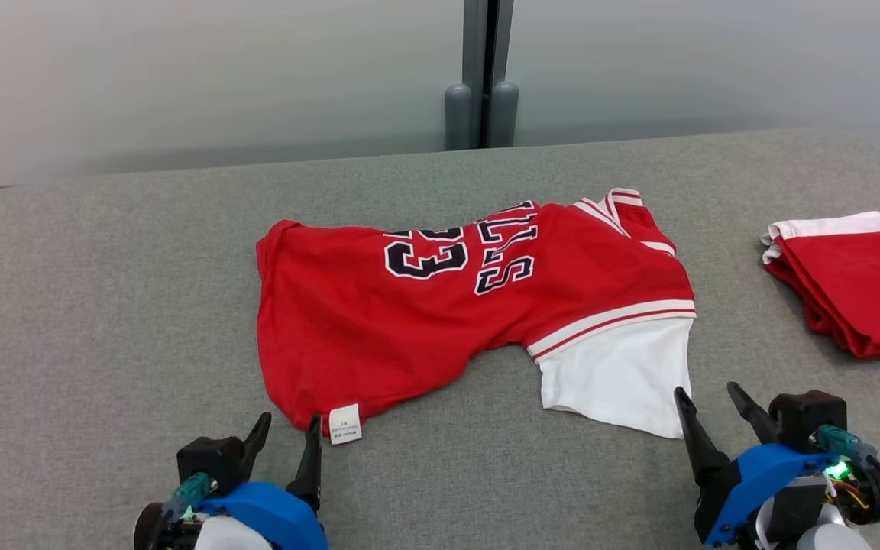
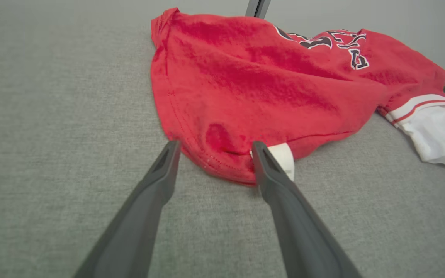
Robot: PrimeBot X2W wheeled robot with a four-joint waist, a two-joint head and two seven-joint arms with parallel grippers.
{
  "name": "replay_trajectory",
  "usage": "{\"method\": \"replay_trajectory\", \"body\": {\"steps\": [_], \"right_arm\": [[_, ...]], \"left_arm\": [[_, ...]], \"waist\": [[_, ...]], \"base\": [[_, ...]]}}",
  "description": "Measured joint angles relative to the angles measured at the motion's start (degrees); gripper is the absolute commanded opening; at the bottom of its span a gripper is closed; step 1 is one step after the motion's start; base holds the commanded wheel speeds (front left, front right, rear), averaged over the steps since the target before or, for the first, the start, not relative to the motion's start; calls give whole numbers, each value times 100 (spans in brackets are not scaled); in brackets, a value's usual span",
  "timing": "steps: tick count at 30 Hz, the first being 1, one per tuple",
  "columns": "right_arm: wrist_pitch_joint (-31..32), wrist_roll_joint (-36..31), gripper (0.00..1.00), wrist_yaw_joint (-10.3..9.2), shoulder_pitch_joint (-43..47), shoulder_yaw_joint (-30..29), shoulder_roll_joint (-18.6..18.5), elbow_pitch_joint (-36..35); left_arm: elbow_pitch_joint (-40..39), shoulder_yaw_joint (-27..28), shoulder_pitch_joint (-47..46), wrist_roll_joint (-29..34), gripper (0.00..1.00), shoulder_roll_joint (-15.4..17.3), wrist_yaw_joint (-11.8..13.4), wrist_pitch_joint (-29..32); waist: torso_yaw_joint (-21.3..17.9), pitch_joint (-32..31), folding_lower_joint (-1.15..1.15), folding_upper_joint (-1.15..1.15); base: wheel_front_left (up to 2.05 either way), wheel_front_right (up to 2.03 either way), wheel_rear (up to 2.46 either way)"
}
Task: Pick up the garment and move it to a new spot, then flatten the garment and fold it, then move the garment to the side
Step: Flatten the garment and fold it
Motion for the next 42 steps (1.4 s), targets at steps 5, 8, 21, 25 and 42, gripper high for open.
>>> {"method": "replay_trajectory", "body": {"steps": [5,8,21,25,42], "right_arm": [[49,-46,100,0,-60,-80,35,220],[47,-81,100,0,-121,-148,43,330],[375,-84,100,0,-563,24,63,1190],[427,-41,47,-4,-867,172,55,1570],[397,124,0,0,-736,-493,62,-933]], "left_arm": [[358,-51,-248,-52,100,-62,156,126],[584,-2,-354,-76,100,-73,281,191],[1102,-141,-741,-160,0,-118,230,121],[1191,-197,-850,-161,0,-133,197,41],[-654,158,-954,-666,0,207,29,-383]], "waist": [[-31,134,0,0],[-68,177,0,0],[-93,358,0,0],[-22,429,0,0],[1,51,0,0]], "base": [[0,0,0],[0,0,0],[0,0,0],[0,0,0],[0,0,0]]}}
